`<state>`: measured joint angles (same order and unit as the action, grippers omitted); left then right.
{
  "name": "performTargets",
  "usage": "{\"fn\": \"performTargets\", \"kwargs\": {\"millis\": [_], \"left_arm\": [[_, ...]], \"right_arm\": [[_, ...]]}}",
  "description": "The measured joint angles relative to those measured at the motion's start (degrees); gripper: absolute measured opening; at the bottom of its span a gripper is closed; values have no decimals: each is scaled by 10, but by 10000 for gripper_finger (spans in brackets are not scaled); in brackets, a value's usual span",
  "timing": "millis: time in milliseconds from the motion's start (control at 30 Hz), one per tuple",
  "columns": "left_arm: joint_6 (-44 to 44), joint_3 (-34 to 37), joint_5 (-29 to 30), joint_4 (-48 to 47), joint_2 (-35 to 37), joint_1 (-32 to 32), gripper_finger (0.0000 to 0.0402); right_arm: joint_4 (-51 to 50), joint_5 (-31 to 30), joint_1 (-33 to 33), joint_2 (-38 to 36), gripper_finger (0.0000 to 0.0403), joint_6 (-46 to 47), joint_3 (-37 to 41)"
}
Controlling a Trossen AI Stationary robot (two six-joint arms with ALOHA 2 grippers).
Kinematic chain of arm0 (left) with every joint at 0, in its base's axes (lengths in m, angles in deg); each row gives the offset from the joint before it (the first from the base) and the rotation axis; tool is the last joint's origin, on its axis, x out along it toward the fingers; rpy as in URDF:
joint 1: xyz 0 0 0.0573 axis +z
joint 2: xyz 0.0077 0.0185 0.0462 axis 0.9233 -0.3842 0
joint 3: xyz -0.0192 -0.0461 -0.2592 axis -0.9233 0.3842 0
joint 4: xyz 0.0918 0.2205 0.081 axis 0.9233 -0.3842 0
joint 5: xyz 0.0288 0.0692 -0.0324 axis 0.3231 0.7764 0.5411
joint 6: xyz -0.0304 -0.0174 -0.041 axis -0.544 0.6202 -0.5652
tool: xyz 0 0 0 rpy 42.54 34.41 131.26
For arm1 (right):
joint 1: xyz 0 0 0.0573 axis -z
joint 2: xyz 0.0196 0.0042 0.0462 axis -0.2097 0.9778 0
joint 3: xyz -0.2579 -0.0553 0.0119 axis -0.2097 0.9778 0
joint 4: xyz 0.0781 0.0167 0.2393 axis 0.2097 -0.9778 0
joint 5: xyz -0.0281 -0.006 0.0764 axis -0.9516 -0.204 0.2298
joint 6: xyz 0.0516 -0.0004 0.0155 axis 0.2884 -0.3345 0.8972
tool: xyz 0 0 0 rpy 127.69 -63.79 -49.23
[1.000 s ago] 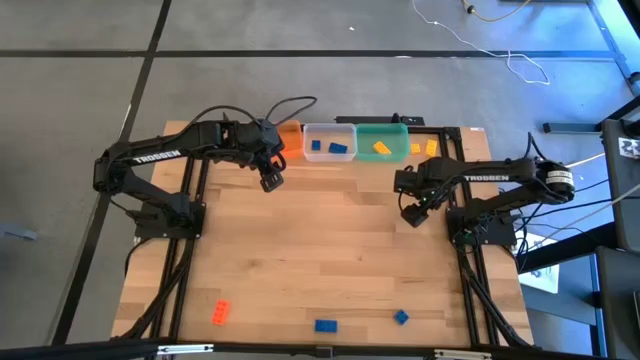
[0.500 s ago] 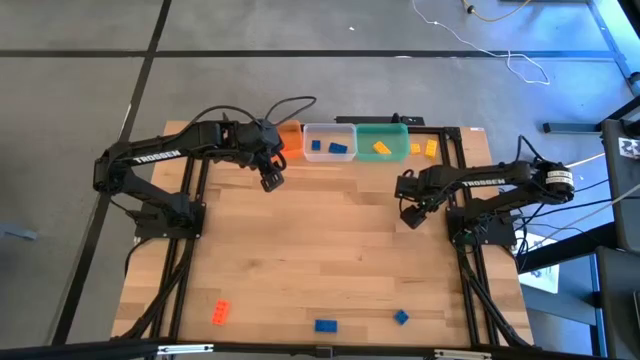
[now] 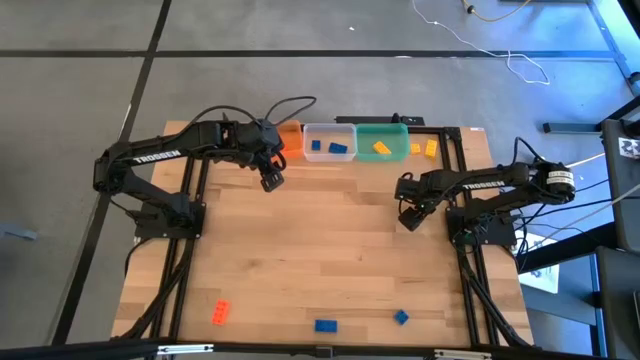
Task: Sort & place blocks by color
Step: Put the orange game piece into the orange bin
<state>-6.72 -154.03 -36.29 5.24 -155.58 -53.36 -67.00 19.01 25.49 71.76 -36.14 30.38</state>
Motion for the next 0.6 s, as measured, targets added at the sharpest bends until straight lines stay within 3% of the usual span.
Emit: {"fn": "performTargets", "kwargs": {"millis": [300, 600], "left_arm": [[0, 0, 0, 0, 0, 0, 199], [-5, 0, -7, 0, 0, 0, 199]], "right_arm": [[17, 8, 0, 0, 152, 16, 3], [68, -9, 0, 2, 143, 14, -39]]}}
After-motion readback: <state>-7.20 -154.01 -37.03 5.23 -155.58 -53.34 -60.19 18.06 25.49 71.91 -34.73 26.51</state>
